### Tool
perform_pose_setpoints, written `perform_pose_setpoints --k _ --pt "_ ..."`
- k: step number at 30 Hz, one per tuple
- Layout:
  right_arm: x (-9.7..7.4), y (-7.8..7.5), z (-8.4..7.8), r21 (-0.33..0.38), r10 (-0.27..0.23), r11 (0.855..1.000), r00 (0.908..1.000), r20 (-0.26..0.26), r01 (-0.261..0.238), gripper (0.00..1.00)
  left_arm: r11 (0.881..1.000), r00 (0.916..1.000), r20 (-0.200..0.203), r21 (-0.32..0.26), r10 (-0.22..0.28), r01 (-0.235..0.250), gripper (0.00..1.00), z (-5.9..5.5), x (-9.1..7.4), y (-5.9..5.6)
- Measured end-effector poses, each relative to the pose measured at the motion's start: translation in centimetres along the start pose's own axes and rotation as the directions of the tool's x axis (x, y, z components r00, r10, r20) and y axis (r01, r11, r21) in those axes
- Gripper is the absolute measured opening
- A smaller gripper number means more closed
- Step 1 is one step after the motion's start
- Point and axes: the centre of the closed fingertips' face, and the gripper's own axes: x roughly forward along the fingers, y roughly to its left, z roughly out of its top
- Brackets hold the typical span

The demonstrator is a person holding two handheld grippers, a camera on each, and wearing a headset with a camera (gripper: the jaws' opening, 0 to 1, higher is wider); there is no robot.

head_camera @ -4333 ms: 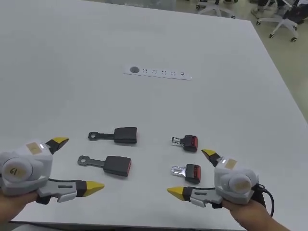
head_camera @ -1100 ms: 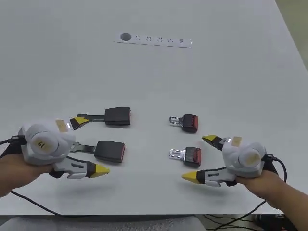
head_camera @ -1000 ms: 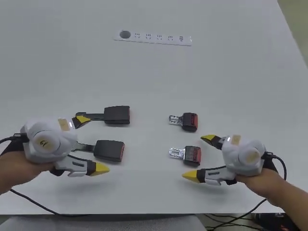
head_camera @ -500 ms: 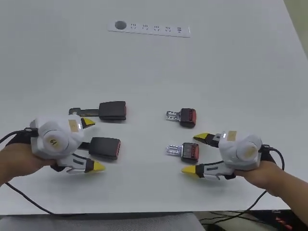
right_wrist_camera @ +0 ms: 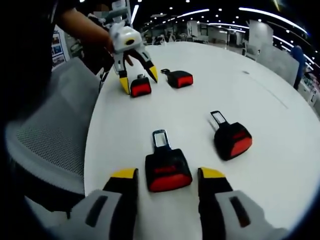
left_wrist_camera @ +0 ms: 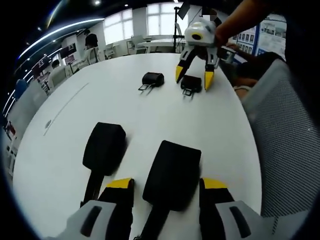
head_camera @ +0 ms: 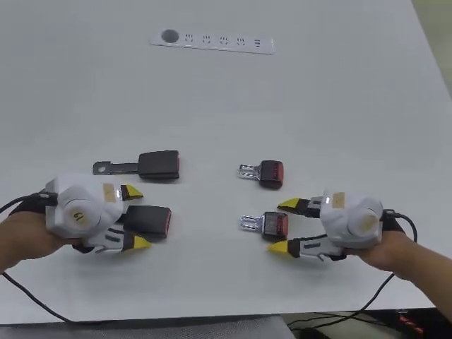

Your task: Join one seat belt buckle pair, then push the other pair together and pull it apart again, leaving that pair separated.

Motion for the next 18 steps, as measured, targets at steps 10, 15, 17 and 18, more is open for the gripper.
perform_pose_setpoints --k 10,15,17,18 --pt "-0.2 -0.3 -0.1 -0.035 0.005 0.999 0.9999 -0.011 -0.006 0.37 0.997 0.9986 -0.003 0.064 -0.053 0.053 0.44 -0.4 0.2 -0.5" --pt "-0.2 -0.3 -0.1 -0.039 0.013 0.999 0.9998 -0.014 -0.014 0.36 0.993 0.9978 -0.015 0.100 -0.065 0.066 0.37 0.3 -0.4 -0.8" --pt "-0.2 -0.3 -0.2 -0.040 0.020 0.999 0.9997 -0.014 -0.021 0.36 0.992 0.9975 -0.019 0.103 -0.068 0.070 0.37 0.4 -0.6 -1.0" --pt "-0.2 -0.4 -0.1 -0.040 0.023 0.999 0.9996 -0.015 -0.023 0.36 0.992 0.9974 -0.021 0.105 -0.069 0.071 0.37 0.5 -0.7 -1.2"
